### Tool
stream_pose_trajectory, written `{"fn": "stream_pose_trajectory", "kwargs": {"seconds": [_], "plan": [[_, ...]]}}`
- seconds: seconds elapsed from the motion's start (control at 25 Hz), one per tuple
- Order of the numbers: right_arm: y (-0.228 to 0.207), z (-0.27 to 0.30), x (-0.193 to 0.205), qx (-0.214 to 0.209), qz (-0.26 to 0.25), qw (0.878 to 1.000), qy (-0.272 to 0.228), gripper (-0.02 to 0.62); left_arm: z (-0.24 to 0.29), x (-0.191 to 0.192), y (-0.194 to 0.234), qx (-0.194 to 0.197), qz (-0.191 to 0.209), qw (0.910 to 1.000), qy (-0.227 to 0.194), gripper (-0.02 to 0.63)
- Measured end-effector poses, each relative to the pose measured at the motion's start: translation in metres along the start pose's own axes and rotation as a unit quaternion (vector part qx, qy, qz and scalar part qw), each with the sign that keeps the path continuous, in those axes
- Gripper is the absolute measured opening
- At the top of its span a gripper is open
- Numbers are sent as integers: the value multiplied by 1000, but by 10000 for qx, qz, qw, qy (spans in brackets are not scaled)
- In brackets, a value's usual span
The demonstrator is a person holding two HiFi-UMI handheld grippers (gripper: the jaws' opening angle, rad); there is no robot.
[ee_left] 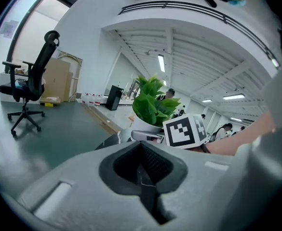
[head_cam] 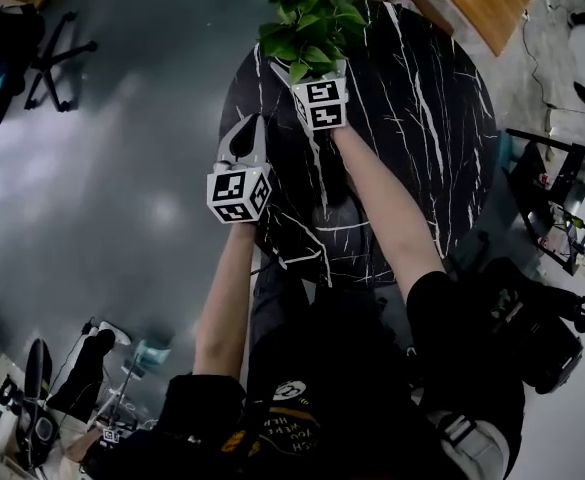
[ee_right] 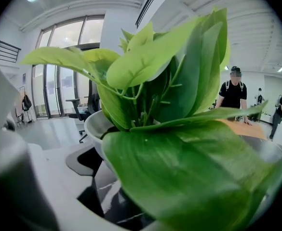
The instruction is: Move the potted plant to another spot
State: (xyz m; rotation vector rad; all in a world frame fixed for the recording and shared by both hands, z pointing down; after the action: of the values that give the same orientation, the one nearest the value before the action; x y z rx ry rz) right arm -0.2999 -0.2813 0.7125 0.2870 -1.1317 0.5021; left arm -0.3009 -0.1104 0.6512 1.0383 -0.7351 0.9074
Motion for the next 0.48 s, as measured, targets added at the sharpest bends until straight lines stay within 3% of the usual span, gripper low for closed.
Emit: {"fn": "stream_pose_trajectory", "kwargs": {"seconds": [0.48], "plan": [[103, -57, 27, -483, -171, 9986, 161, 483, -69, 15, 28, -359, -96, 9993, 87, 5]]}}
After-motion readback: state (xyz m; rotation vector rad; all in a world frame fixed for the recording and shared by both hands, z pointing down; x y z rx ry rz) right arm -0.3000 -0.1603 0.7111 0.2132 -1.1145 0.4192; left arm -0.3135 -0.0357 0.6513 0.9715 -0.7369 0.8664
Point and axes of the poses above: the fingertips, and each gripper's own axes: z forward along the fingers, y to its left, x out of its underside, the point moved 1 cm from there along -z, backward along the fingers, and after that the axes turned 5 degrees about -y, right-handed, at the moved point
